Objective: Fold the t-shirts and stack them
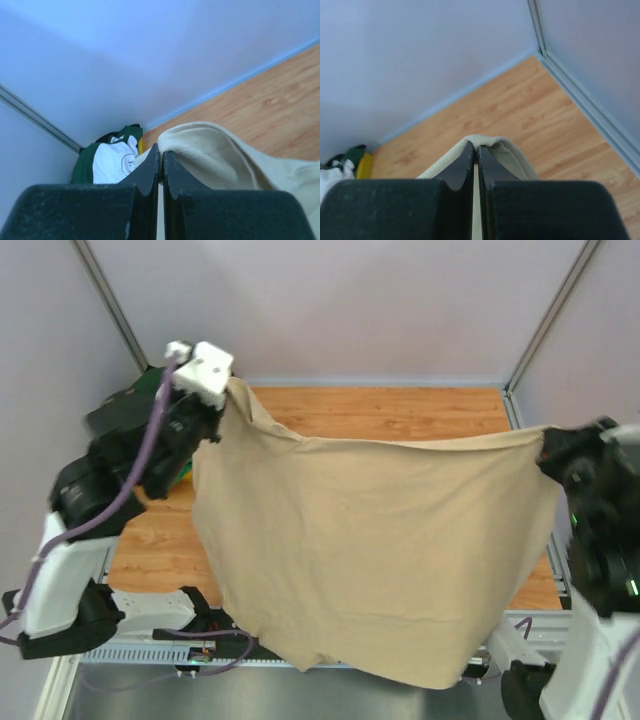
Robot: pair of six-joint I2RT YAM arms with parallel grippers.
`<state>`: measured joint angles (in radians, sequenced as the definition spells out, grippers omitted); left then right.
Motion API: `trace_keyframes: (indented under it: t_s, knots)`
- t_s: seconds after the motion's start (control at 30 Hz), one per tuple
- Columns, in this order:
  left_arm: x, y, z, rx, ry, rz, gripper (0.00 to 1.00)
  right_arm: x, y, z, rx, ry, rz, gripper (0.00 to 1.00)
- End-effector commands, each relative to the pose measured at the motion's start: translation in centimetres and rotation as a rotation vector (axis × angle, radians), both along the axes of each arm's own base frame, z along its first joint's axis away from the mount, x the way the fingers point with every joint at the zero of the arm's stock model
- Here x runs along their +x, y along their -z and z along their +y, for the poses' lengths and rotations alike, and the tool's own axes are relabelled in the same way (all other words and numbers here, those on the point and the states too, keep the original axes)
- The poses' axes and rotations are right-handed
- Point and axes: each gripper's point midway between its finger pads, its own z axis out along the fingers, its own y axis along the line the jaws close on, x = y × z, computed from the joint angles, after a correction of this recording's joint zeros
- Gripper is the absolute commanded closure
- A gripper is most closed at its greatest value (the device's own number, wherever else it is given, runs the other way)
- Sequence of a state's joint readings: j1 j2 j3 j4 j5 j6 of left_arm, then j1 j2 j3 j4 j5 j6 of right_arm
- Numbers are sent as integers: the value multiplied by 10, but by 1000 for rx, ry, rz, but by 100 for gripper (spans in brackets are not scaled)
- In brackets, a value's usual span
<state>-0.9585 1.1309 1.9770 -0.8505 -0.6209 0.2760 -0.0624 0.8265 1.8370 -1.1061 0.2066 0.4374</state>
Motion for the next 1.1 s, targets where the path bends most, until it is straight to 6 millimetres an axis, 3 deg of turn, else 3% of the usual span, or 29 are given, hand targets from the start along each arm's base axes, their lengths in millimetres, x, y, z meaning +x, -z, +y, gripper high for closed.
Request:
trace_keyframes:
  t_s: [0.0, 0.03, 0.07, 0.1, 0.13, 0.17, 0.2, 0.23, 0.27, 0.3, 0.4, 0.43, 0.47, 0.5, 0.57, 0.6, 0.67, 0.7, 0.73, 0.77, 0.87, 0.9, 0.93, 0.97, 1.0, 1.03, 1.07]
  knots:
    - [66, 51, -36, 154, -24, 111, 100, 98, 92, -7, 48, 16, 331, 100]
    - [89, 70, -24, 139, -82, 172, 100, 114, 128, -8, 57, 22, 427, 100]
    - [104, 89, -33, 149, -45, 224, 100, 136, 157, -11, 65, 34, 510, 100]
    - [135, 128, -43, 193, -61, 315, 100, 148, 176, -16, 66, 59, 548, 100]
    - [163, 151, -29, 195, -116, 366, 100, 166, 191, -20, 78, 79, 556, 100]
    - [197, 207, -40, 248, -113, 485, 100, 186, 226, -23, 88, 89, 645, 100]
    - [221, 211, -39, 239, -145, 495, 95, 198, 238, -25, 93, 95, 670, 100]
    - [237, 234, -28, 250, -205, 570, 92, 208, 249, -25, 96, 91, 707, 85]
    - [247, 251, -23, 277, -252, 637, 89, 228, 258, -25, 101, 86, 756, 29]
    - [262, 292, -29, 302, -278, 740, 73, 228, 265, -29, 102, 116, 807, 18]
    - [248, 284, -38, 136, -325, 773, 40, 220, 279, -23, 79, 103, 864, 3]
    - [241, 309, -40, 121, -343, 812, 37, 220, 279, -20, 66, 92, 844, 0]
    - [231, 297, -38, 88, -335, 792, 34, 214, 271, -18, 60, 83, 813, 0]
    - [218, 321, -34, 106, -343, 841, 32, 208, 287, -12, 74, 58, 833, 0]
    - [209, 321, -26, 82, -375, 833, 32, 202, 290, 0, 105, -2, 807, 0]
    - [200, 336, -20, 101, -399, 866, 32, 199, 307, 15, 140, -70, 821, 0]
    - [193, 346, -16, 90, -423, 886, 32, 196, 324, 35, 161, -145, 840, 0]
    - [185, 363, -13, 101, -436, 920, 32, 199, 331, 43, 181, -182, 842, 0]
    - [187, 369, -14, 94, -436, 915, 32, 196, 352, 59, 179, -225, 896, 0]
    - [188, 381, -13, 103, -442, 933, 32, 198, 360, 69, 193, -263, 911, 0]
    - [193, 414, -7, 89, -483, 1013, 32, 214, 381, 94, 209, -351, 956, 1]
    - [199, 416, -8, 62, -488, 1021, 32, 220, 384, 98, 189, -364, 966, 1]
    - [205, 422, -4, 43, -501, 1034, 32, 225, 399, 107, 172, -376, 1007, 1]
    - [208, 440, -8, 38, -487, 1080, 33, 240, 393, 109, 159, -383, 986, 1]
    - [217, 442, -8, 12, -486, 1083, 34, 245, 397, 112, 159, -393, 1000, 1]
    - [220, 462, -11, 19, -485, 1124, 34, 249, 415, 114, 166, -392, 1044, 1]
    - [224, 468, -12, 18, -483, 1135, 35, 263, 411, 115, 164, -392, 1026, 1]
